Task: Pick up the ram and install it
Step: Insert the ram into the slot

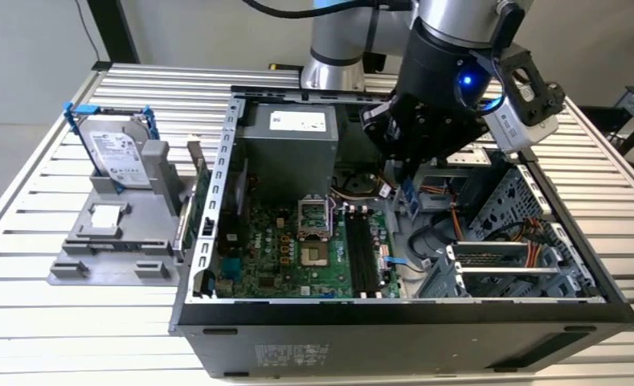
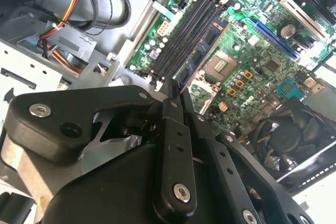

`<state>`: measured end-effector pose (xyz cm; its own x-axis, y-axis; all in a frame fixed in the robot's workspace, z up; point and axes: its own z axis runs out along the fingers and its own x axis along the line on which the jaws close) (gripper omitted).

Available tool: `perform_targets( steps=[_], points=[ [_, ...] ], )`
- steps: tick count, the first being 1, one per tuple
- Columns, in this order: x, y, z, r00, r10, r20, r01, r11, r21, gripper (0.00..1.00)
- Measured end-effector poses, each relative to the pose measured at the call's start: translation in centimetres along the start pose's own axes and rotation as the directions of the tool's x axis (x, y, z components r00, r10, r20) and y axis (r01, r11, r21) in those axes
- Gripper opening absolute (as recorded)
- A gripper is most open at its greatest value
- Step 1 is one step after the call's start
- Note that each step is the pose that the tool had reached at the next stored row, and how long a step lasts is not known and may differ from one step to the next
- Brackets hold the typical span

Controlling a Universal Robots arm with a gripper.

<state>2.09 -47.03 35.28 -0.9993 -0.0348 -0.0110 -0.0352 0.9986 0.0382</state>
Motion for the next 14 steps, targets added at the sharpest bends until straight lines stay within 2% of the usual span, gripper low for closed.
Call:
perform_targets(
  steps=[9,14],
  points=[
    [0.01,-0.06,1.61,1.0000,0.000,-0.0001,0.000,1.0000,0.0031,0.00],
    [0.00,-0.07,1.68,1.0000,0.000,-0.0006,0.000,1.0000,0.0066,0.00]
  ],
)
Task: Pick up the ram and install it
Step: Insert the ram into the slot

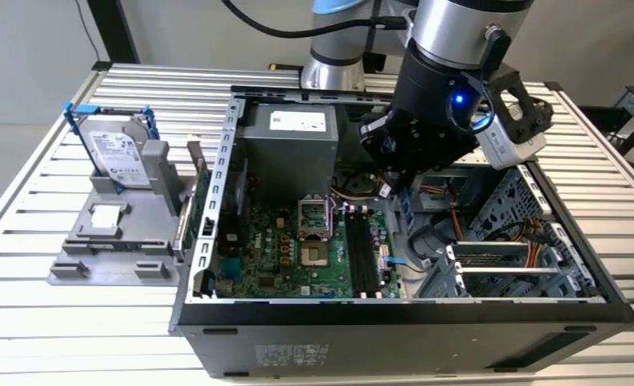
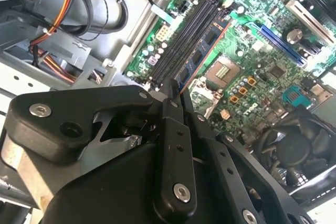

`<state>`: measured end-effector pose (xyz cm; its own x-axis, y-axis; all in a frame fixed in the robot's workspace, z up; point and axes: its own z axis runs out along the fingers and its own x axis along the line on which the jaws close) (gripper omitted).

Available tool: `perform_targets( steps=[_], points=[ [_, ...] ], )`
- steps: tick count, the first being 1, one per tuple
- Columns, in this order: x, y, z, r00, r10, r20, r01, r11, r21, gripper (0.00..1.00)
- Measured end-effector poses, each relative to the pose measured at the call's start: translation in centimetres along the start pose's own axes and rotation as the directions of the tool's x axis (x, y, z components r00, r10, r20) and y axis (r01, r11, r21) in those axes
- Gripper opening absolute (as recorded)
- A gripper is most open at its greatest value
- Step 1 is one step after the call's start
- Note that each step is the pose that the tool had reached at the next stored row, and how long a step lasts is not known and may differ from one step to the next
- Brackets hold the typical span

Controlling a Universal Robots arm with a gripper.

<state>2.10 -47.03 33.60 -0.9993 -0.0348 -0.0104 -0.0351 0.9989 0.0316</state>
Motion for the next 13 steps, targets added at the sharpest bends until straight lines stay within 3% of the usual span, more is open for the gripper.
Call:
perform_targets(
  steps=[8,13],
  points=[
    [0.03,-0.03,1.36,0.9981,0.061,0.0020,-0.061,0.9981,0.0003,0.00],
    [0.10,-0.06,2.25,0.9974,0.072,0.0023,-0.072,0.9974,0.0006,0.00]
  ],
)
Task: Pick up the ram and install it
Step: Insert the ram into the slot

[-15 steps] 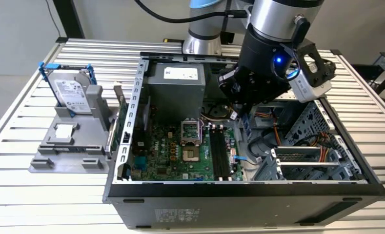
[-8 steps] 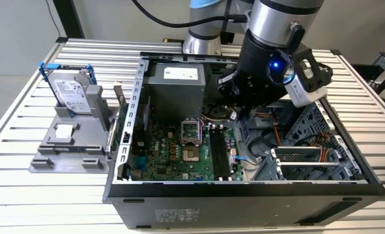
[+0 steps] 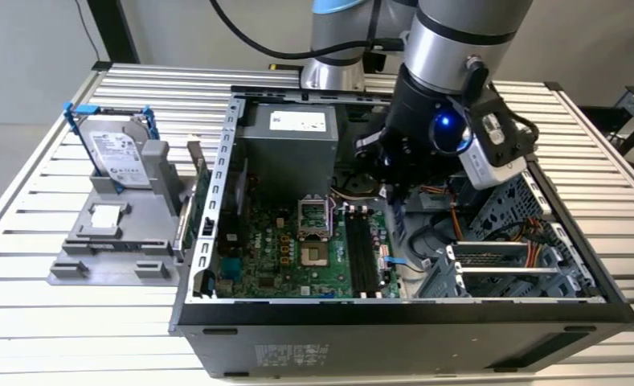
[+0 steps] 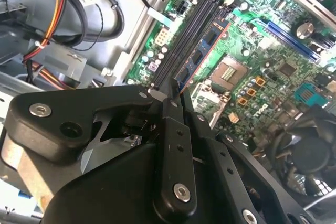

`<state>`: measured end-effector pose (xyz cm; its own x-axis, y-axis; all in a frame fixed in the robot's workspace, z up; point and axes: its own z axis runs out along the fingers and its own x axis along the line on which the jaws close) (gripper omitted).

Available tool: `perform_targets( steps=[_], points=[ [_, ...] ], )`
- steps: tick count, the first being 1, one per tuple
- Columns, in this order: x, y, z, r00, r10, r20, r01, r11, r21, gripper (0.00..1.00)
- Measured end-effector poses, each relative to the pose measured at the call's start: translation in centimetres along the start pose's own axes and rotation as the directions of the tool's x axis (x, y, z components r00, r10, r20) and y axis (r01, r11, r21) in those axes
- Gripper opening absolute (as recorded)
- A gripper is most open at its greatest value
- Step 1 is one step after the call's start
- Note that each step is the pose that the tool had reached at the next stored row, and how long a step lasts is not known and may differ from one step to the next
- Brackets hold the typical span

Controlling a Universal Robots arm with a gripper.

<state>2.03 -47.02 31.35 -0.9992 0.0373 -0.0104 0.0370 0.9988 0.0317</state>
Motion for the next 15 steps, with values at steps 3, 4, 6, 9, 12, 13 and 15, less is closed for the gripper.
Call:
perform_targets(
  steps=[3,4,6,9,12,13,15],
  points=[
    [0.02,-0.02,0.55,1.0000,0.002,0.0001,-0.002,1.0000,-0.0001,0.00],
    [0.05,-0.02,0.74,1.0000,0.004,0.0001,-0.004,1.0000,0.0000,0.00],
    [0.10,-0.04,1.09,1.0000,0.008,0.0003,-0.008,1.0000,0.0000,0.00],
    [0.20,-0.09,1.73,0.9999,0.011,0.0003,-0.011,0.9999,0.0001,0.00],
    [0.27,-0.42,3.05,0.9997,0.023,0.0007,-0.023,0.9997,0.0001,0.00],
    [0.27,-0.50,3.24,0.9997,0.023,0.0007,-0.023,0.9997,0.0003,0.00],
    [0.27,-0.72,3.59,0.9997,0.023,0.0007,-0.023,0.9997,0.0003,0.00]
  ],
)
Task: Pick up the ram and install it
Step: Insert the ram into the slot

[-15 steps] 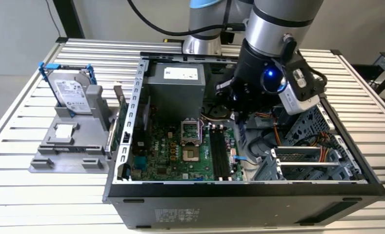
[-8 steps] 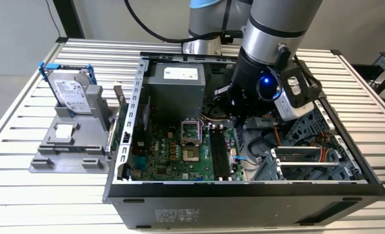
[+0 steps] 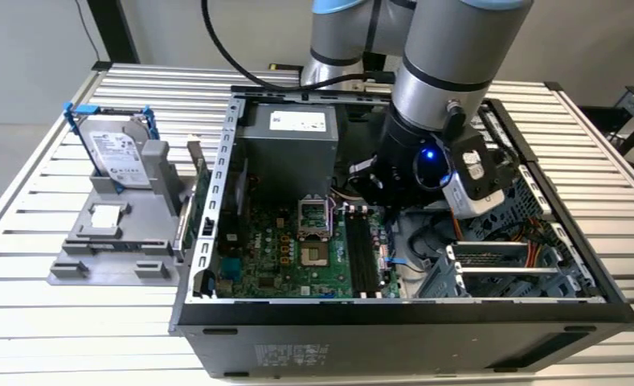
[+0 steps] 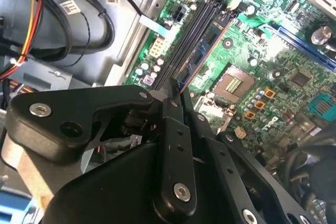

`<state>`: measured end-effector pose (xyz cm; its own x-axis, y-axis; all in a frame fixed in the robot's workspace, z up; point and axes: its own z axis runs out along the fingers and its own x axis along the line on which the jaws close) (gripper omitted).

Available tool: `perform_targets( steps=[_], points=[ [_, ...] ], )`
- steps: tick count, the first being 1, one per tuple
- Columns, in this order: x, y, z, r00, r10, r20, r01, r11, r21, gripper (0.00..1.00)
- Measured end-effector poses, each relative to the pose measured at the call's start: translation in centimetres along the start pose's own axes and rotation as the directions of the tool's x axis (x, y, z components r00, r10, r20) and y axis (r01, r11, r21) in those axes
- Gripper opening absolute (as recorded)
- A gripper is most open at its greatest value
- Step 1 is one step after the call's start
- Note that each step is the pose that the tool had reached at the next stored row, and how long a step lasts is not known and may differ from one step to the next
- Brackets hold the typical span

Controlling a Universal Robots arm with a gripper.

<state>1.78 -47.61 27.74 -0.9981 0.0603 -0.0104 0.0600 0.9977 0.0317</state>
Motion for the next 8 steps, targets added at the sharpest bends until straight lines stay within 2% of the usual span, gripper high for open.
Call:
perform_targets(
  steps=[8],
  points=[
    [0.00,-0.83,1.45,1.0000,-0.001,0.0000,0.001,1.0000,-0.0003,0.00]
  ],
)
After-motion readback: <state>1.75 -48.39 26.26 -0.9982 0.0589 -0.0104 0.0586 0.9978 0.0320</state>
